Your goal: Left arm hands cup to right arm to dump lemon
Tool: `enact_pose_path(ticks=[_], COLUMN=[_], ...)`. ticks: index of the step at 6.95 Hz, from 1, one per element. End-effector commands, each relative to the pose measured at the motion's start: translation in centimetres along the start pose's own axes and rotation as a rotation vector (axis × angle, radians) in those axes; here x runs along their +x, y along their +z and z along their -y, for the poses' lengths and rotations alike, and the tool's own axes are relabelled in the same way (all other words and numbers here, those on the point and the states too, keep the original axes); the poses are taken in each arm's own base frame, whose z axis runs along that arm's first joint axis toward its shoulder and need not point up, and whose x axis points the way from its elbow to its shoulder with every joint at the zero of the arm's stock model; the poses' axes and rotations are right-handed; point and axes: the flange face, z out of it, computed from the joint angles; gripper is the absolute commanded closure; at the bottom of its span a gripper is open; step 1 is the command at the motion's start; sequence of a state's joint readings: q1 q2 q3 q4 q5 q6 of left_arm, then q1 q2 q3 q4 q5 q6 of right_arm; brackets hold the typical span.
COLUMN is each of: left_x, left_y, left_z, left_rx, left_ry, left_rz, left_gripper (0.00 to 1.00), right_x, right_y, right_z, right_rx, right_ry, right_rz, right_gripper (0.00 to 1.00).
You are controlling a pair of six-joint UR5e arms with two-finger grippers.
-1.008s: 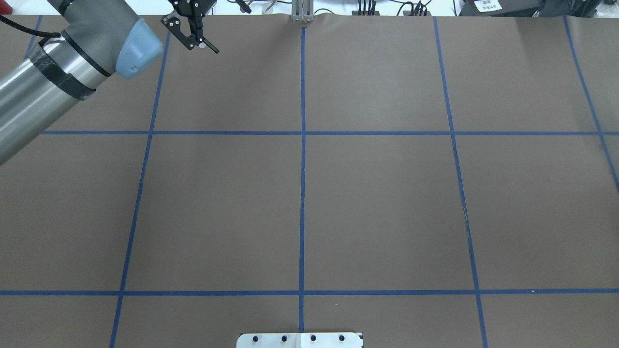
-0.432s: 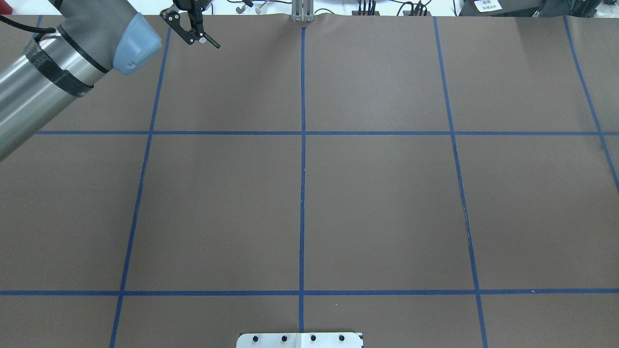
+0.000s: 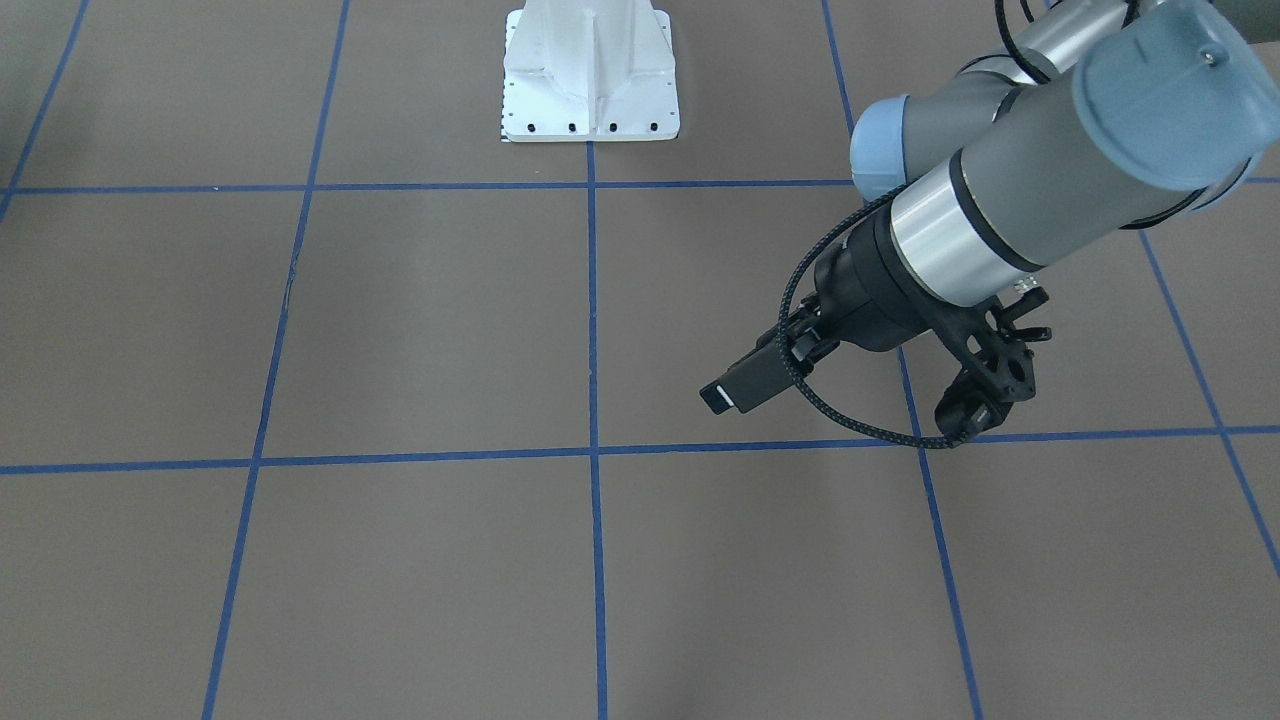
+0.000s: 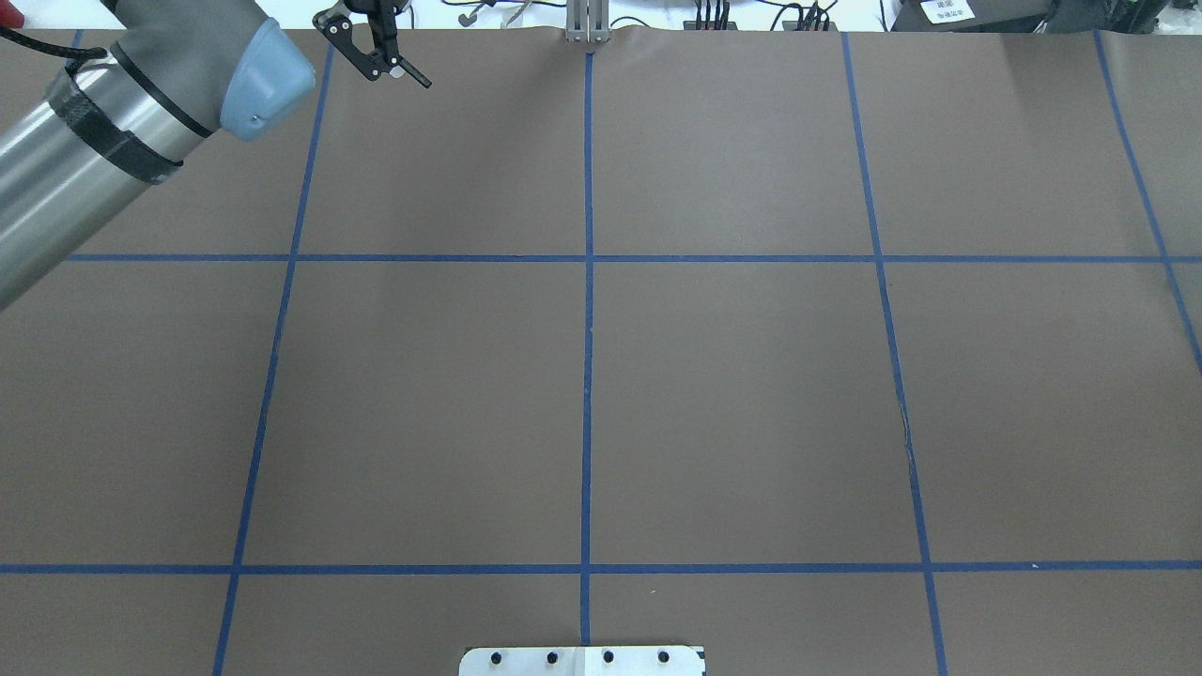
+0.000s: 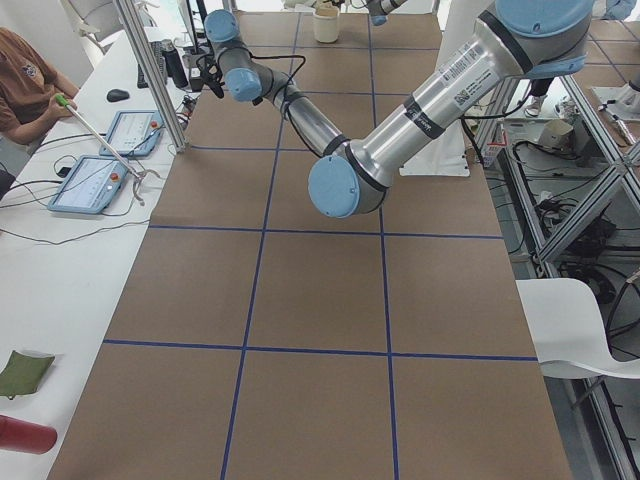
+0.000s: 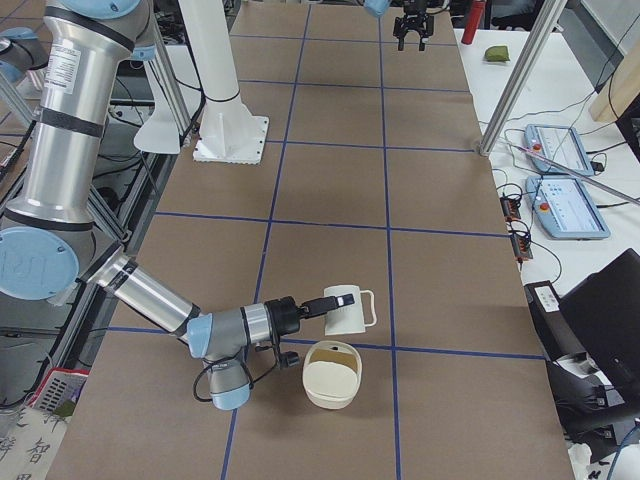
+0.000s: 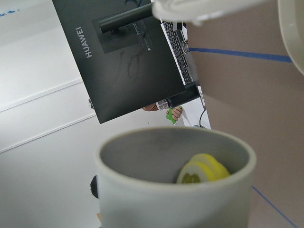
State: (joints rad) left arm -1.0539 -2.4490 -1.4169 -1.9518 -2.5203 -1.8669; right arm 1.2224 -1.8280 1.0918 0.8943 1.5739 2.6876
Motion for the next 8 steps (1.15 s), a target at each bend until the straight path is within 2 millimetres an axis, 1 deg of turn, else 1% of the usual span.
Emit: enact_pose_path(ticks=[1, 3, 4, 5, 7, 8], left_x=[0.4, 0.8, 0.9, 1.0, 1.4, 1.4], left_y=[-0.2, -0.2, -0.2, -0.2, -0.3, -0.4], left_z=[-0.4, -0.7, -0.8, -0.8, -1.4, -1.3], left_rx=[-0.001, -0.002, -0.002, -0.001, -0.005, -0.004], left_ry=[0.007, 0.012, 0.012, 0.015, 0.022, 0.021], left_rz=[-0.005, -0.008, -0.008, -0.010, -0.012, -0.013], left_gripper=[0.00, 0.00, 0.00, 0.00, 0.00, 0.00], right_x=[-0.2, -0.8, -1.0, -1.3, -1.3, -1.3], right_y=[-0.3, -0.6, -1.2, -0.7, -0.6, -0.4], right_z=[-0.1, 0.1, 1.0, 2.0, 2.2, 2.1], right_rx=[-0.018, -0.009, 0.022, 0.041, 0.043, 0.039], right_ry=[0.071, 0.096, 0.094, 0.090, 0.088, 0.087], right_rz=[0.016, 0.042, 0.055, 0.077, 0.076, 0.078], right_gripper=[0.89, 0.89, 0.89, 0.89, 0.88, 0.87])
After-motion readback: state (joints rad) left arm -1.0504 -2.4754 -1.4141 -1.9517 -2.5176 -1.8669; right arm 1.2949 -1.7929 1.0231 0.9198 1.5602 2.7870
